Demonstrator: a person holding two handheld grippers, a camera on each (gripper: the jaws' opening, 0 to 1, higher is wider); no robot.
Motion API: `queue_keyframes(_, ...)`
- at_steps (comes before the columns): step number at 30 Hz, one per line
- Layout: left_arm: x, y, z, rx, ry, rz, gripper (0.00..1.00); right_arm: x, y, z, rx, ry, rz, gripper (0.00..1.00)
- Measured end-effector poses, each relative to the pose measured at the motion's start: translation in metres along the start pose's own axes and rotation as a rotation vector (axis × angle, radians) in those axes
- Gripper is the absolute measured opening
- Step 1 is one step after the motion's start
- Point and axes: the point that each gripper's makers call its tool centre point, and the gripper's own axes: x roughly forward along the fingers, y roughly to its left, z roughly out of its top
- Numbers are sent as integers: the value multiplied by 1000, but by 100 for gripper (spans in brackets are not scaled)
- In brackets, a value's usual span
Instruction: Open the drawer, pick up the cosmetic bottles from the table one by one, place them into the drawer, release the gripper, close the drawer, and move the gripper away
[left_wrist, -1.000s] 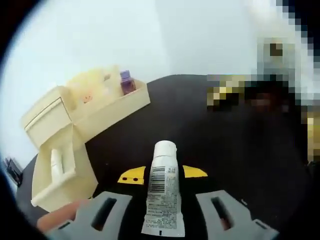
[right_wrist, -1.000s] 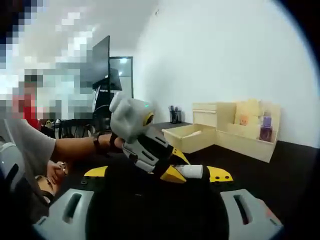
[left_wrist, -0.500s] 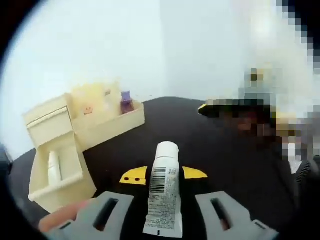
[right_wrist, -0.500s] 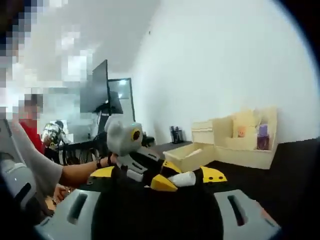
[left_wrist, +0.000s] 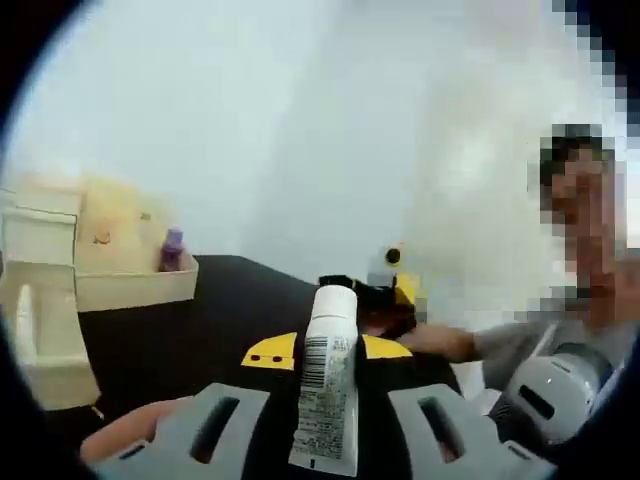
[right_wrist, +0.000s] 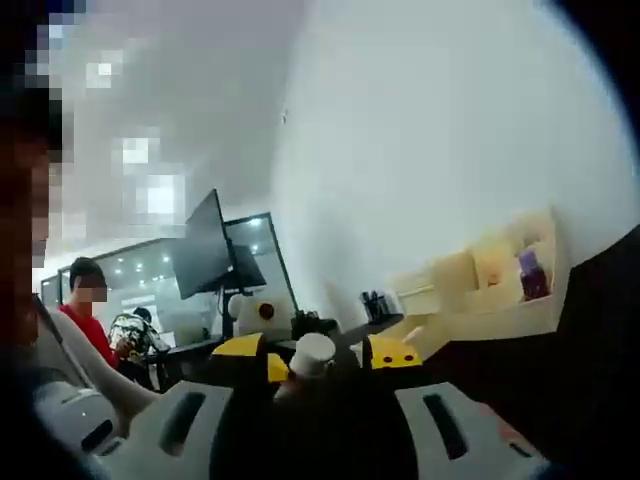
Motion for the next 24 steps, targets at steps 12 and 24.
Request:
queue_keyframes(12, 14, -18, -15, 0, 0, -80, 17, 4, 8, -11, 17, 30, 44, 29)
queue_keyframes(24, 17, -22, -20, -27, 16, -101, 17, 6, 12, -15, 77, 43, 66, 20)
